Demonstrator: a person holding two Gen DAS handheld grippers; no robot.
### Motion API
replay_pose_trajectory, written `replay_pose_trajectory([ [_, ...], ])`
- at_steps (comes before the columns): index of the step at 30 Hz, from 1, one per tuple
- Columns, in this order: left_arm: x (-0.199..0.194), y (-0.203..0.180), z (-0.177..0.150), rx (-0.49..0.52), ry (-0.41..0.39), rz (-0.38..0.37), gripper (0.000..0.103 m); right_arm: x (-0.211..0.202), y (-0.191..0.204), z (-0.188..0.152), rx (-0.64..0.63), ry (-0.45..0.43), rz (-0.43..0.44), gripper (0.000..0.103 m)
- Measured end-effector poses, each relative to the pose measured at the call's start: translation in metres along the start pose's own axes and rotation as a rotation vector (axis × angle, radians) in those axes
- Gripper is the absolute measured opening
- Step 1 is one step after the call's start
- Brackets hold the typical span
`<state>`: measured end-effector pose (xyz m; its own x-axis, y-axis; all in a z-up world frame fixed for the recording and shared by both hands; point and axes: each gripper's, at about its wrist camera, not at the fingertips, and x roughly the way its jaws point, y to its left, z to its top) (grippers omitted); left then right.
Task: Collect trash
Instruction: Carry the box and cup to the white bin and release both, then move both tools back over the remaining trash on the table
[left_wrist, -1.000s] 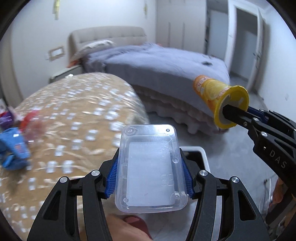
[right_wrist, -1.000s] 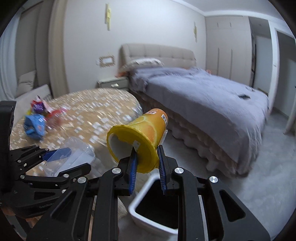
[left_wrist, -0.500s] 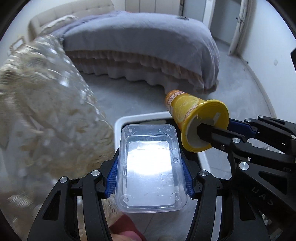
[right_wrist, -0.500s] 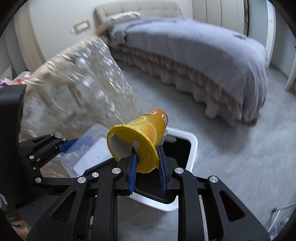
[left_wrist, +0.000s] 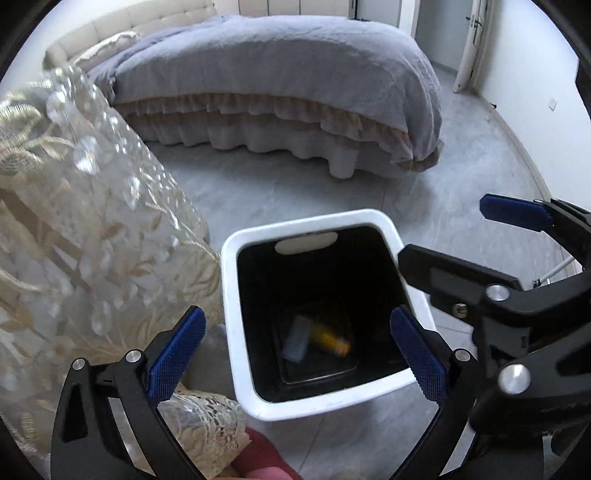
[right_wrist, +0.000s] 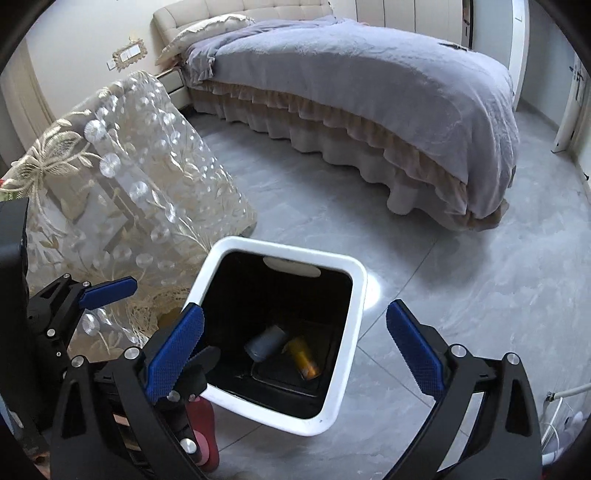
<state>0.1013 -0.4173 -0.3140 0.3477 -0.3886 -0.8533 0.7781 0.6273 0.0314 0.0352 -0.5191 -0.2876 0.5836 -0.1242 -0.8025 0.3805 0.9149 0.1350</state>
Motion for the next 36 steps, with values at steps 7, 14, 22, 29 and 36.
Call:
replay_pose_trajectory([
  [7,-0.051,0.0,0.008,0.0,-0.102,0.013,0.098,-0.036,0.01,0.02,-0.027,-0.121,0.03,0.098],
  [14,-0.132,0.022,0.01,-0.045,-0.256,0.096,0.098,-0.095,0.037,0.045,-0.099,-0.291,0.099,0.098],
  [22,-0.217,0.074,-0.018,-0.107,-0.39,0.309,0.098,-0.135,0.106,0.06,-0.236,-0.397,0.246,0.098],
  [29,-0.273,0.124,-0.051,-0.209,-0.446,0.46,0.098,-0.162,0.175,0.066,-0.355,-0.472,0.356,0.099],
  [36,-0.313,0.181,-0.083,-0.29,-0.454,0.545,0.098,-0.165,0.237,0.071,-0.455,-0.484,0.42,0.099],
])
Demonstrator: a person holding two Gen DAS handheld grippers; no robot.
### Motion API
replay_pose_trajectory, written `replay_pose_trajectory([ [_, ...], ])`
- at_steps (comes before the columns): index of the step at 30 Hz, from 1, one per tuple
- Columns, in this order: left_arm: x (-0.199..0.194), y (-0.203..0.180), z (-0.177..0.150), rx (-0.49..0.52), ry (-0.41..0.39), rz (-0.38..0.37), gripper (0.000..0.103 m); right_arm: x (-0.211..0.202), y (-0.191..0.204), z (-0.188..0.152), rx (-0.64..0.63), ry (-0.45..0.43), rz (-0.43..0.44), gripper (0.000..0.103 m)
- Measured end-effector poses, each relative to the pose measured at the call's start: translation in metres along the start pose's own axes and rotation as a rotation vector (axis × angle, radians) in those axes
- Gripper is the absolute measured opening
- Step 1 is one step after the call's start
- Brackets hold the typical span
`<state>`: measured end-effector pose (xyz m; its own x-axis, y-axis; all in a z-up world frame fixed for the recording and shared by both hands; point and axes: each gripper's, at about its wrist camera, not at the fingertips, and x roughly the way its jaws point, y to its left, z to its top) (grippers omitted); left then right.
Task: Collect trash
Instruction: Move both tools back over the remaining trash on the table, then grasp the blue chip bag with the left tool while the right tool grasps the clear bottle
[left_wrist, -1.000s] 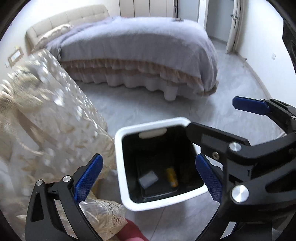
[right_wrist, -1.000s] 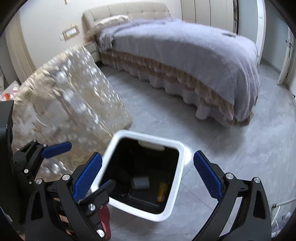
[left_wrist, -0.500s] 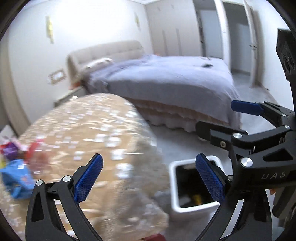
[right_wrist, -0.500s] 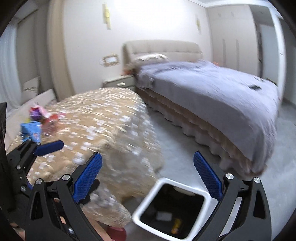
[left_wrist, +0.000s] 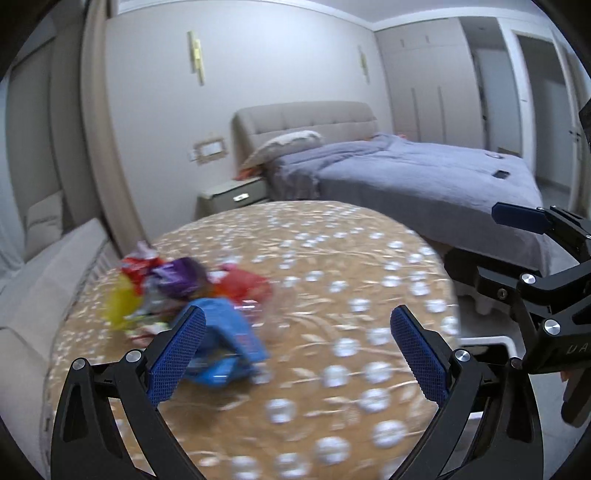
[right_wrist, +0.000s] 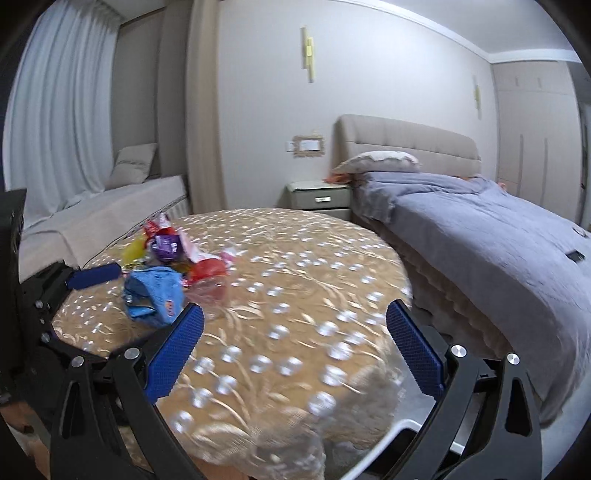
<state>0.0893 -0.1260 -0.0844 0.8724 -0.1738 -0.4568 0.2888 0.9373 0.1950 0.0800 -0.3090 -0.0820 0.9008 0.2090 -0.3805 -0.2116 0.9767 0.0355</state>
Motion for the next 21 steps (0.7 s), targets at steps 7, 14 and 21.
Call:
replay_pose_trajectory([
  [7,0.015,0.057,-0.007,-0.018,0.054,0.035,0.098,0.045,0.036,0.008,-0.068,0.051,0.054,0.099],
  [14,0.047,0.079,-0.016,-0.067,0.124,-0.002,0.098,0.095,0.054,0.018,-0.125,0.152,0.104,0.099],
  [21,0.068,0.078,-0.019,0.037,0.146,-0.025,0.098,0.143,0.063,0.016,-0.184,0.29,0.185,0.098],
])
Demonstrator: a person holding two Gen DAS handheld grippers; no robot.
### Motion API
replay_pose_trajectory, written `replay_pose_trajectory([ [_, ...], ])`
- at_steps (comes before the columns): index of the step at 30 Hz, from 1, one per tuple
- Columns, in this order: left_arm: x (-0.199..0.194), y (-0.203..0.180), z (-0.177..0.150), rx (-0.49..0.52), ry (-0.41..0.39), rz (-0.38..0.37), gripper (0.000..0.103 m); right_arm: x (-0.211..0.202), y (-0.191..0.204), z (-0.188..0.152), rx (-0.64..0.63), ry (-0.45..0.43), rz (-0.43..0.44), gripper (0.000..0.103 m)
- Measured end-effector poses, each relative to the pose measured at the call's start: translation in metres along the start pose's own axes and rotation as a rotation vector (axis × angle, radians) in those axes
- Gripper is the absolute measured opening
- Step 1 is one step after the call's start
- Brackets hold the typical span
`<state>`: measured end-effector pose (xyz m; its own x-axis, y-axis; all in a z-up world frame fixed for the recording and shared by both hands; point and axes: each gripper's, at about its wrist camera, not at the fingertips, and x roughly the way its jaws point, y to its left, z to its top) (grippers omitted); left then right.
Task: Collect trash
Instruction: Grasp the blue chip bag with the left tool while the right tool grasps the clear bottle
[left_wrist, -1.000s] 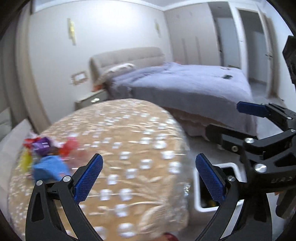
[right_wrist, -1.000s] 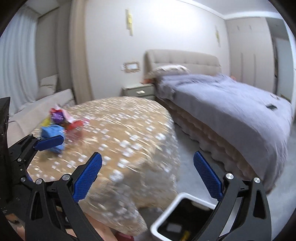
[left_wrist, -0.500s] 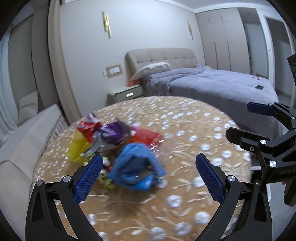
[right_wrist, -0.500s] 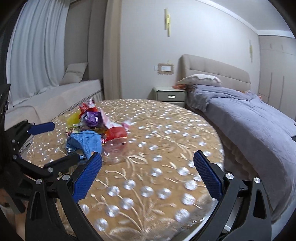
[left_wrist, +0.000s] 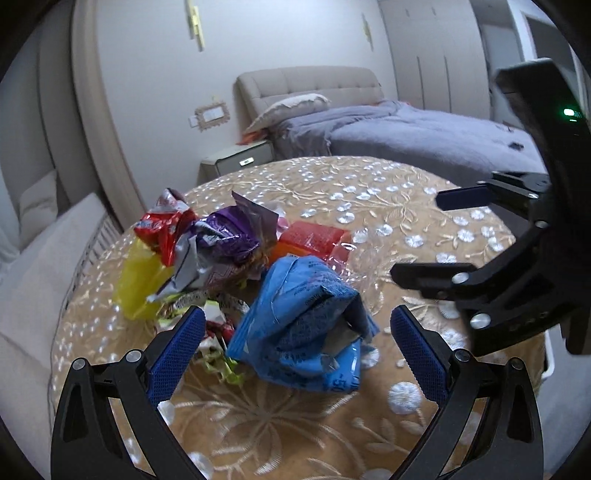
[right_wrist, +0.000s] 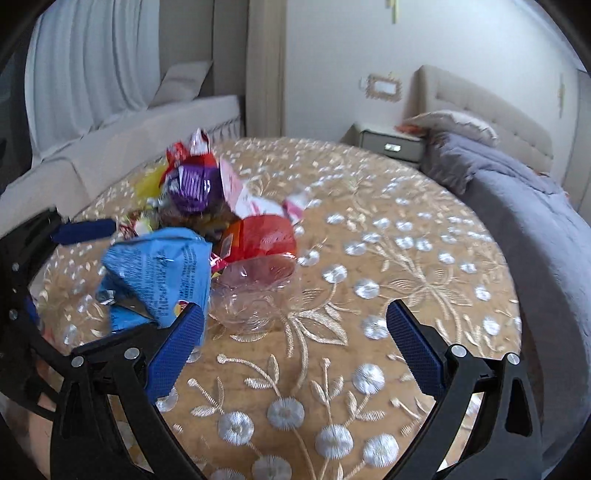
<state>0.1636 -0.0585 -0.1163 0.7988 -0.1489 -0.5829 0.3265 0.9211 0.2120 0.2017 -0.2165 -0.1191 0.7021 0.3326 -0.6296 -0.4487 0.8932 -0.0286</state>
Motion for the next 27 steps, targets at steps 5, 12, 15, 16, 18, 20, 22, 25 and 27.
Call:
replay_pose_trajectory([
  [5,0.015,0.003,0.001,0.05,0.03,-0.021,0.097,0.024,0.0,0.004,-0.012,0.047,0.027,0.098],
  [12,0.033,0.011,0.004,0.026,0.085,-0.127,0.079,0.052,-0.004,0.013,-0.001,0.14,0.072,0.098],
  [15,0.043,0.013,0.006,0.021,0.109,-0.142,0.077,0.061,-0.005,0.018,-0.007,0.149,0.08,0.096],
  [16,0.046,0.014,0.006,0.018,0.117,-0.139,0.076,0.066,-0.004,0.02,-0.014,0.16,0.08,0.093],
  [18,0.053,0.015,0.007,-0.001,0.135,-0.141,0.074,0.071,-0.003,0.021,-0.005,0.181,0.115,0.076],
  [20,0.054,0.014,0.008,-0.002,0.132,-0.137,0.072,0.074,-0.004,0.021,0.009,0.186,0.126,0.074],
  [22,0.055,0.015,0.009,-0.02,0.13,-0.142,0.067,0.071,-0.005,0.022,0.014,0.169,0.122,0.074],
  [25,0.048,0.016,0.008,-0.047,0.105,-0.151,0.065,0.061,-0.005,0.022,-0.007,0.127,0.084,0.074],
  [27,0.042,0.014,0.007,-0.045,0.088,-0.148,0.065,0.054,-0.007,0.021,-0.018,0.106,0.058,0.074],
])
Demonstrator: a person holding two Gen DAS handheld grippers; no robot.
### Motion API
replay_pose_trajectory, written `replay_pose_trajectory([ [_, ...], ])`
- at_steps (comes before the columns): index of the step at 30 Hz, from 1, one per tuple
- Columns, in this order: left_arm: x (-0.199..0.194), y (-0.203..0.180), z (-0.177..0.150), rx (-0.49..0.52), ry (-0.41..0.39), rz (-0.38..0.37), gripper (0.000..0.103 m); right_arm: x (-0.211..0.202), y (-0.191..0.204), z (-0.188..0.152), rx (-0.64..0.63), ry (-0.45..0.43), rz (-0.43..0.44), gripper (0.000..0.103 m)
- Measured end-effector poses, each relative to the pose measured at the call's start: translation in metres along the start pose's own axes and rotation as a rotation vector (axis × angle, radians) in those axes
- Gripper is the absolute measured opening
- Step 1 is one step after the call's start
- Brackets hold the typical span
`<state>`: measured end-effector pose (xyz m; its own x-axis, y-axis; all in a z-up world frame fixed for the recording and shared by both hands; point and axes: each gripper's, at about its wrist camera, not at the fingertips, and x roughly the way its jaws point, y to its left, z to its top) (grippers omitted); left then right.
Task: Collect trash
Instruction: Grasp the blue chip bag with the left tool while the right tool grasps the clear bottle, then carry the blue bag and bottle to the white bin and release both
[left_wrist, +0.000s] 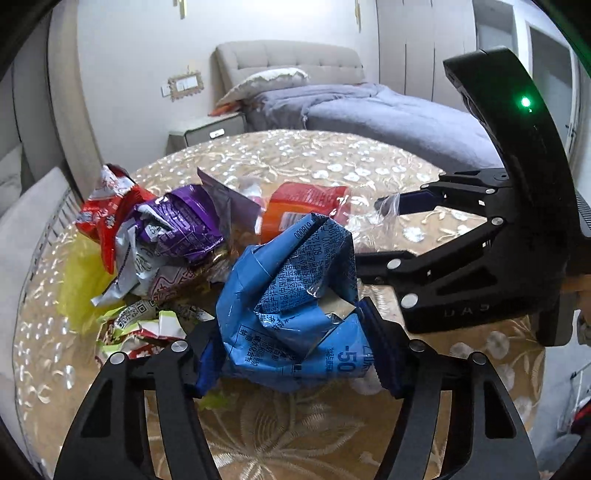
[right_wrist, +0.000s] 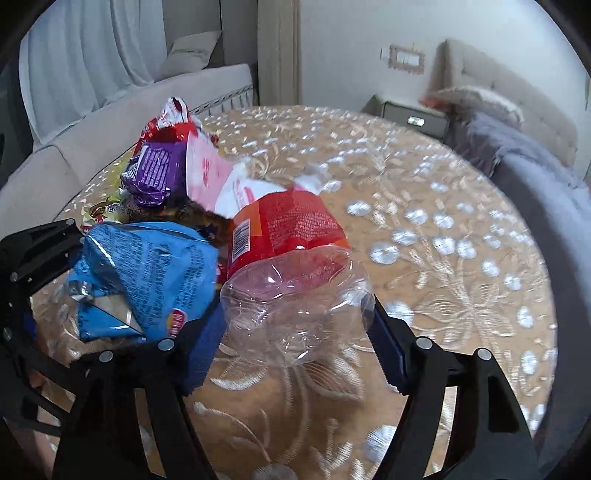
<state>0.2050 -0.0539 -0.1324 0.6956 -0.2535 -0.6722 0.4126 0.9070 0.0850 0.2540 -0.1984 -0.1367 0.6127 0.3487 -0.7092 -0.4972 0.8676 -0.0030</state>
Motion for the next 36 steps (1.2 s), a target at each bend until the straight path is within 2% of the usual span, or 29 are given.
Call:
replay_pose_trajectory([
  [4,-0.018,-0.01,-0.002,0.015,-0.035,0.021,0.065,-0.026,-0.005,-0.009,0.026,-0.048,-0.028,0.074],
  [13,-0.059,-0.037,0.002,0.026,-0.1,-0.002,0.065,-0.099,-0.011,-0.03,0.068,-0.185,-0.072,0.074],
  [21,-0.084,-0.098,-0.001,0.078,-0.141,-0.081,0.065,-0.161,-0.027,-0.068,0.138,-0.253,-0.148,0.074],
  [28,-0.093,-0.159,0.002,0.145,-0.16,-0.163,0.065,-0.208,-0.046,-0.115,0.217,-0.266,-0.229,0.074],
  [36,-0.086,-0.228,-0.006,0.222,-0.134,-0.243,0.065,-0.237,-0.069,-0.166,0.308,-0.256,-0.291,0.074],
])
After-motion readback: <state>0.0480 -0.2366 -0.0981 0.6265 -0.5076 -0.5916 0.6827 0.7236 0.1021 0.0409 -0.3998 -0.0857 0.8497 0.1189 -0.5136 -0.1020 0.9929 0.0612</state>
